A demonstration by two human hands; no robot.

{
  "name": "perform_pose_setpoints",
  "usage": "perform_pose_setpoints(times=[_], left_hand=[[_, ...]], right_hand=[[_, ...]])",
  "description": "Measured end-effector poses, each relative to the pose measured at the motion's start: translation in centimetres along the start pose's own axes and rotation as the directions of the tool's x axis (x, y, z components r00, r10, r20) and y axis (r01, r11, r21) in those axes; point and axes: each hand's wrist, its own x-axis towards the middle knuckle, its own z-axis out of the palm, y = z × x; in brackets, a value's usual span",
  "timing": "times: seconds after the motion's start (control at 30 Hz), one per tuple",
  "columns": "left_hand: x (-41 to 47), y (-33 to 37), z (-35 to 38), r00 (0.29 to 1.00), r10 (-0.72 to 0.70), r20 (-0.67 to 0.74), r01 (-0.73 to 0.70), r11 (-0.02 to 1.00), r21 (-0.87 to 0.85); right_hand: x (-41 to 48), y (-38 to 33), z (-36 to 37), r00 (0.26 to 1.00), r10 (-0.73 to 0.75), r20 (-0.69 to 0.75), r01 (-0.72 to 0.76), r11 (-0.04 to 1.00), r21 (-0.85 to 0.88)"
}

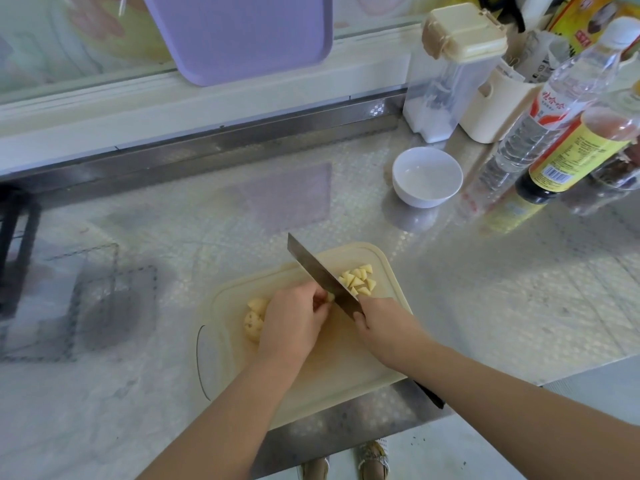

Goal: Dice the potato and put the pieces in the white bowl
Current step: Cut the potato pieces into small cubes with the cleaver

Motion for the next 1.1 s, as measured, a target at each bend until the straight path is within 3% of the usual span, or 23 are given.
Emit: perform_pose_setpoints(times=[0.23,0.47,0.67,1.1], left_hand=[[0.8,-0.5,-1.1,0.988,-0.072,0.134,0.091,0.986,-0.139],[1.5,-0.9,-1.2,0.977,-0.108,0.184,0.123,0.990,-0.069],[1.3,-0.6,-0.7,0.989,-0.104,0.103,0.102,0.994,0.028],[0.2,0.1,0.3,0.994,-0.108,-0.001,0.108,0.994,0.015]], right_hand=[[-1.1,1.3,-0.8,1.000,0.001,-0.023,-0.002,1.000,-0.017],[-1.7,0.7,-1.7,0.999,-0.032,-0.028,0.032,0.999,-0.024],[-2.0,0.2,-1.5,0.999,-0.019,-0.038,0.018,1.000,-0.017],[-2.0,-0.1,-0.3,0.999,-0.009,-0.049,0.007,0.999,-0.031]])
